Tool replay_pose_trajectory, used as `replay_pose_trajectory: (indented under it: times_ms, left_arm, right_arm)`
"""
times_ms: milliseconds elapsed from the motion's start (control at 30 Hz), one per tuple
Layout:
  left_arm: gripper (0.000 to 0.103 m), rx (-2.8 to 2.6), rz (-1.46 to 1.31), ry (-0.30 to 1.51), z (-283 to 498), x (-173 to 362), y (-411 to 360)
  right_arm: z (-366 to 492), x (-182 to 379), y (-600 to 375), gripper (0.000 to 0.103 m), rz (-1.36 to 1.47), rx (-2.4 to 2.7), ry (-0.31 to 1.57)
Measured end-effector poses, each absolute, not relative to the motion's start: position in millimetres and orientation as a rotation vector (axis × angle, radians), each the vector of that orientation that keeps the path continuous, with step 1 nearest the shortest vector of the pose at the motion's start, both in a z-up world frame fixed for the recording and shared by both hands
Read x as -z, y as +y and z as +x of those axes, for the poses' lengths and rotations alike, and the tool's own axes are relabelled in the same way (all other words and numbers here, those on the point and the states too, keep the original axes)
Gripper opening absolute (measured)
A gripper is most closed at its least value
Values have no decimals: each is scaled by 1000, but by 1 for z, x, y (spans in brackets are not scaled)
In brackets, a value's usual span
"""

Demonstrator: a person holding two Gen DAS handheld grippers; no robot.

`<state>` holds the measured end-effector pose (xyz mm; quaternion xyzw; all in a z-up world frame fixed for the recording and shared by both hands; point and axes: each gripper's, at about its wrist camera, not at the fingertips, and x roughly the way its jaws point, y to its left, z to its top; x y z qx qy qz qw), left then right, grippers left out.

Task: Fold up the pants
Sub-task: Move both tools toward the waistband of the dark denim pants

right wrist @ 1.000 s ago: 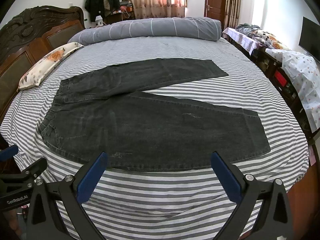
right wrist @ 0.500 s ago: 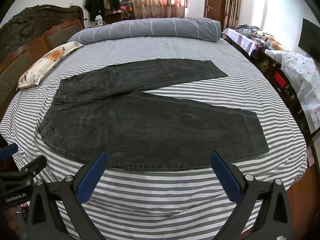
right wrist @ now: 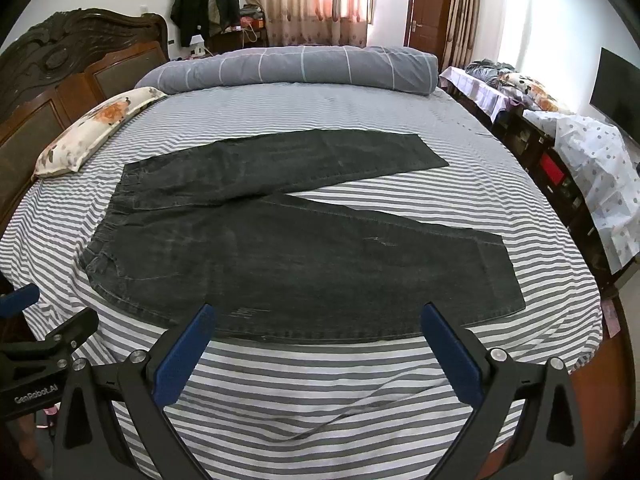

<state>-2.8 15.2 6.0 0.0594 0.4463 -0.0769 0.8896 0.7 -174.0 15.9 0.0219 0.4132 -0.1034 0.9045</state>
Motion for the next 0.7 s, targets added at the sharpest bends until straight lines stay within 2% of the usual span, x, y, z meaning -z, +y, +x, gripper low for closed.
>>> replay_pose_trajectory:
  times_ms: [700]
  left_arm:
    - [100,129,114,903,-13,-26,35]
  right_arm:
    - [-6,-37,-147,102,7,165,822]
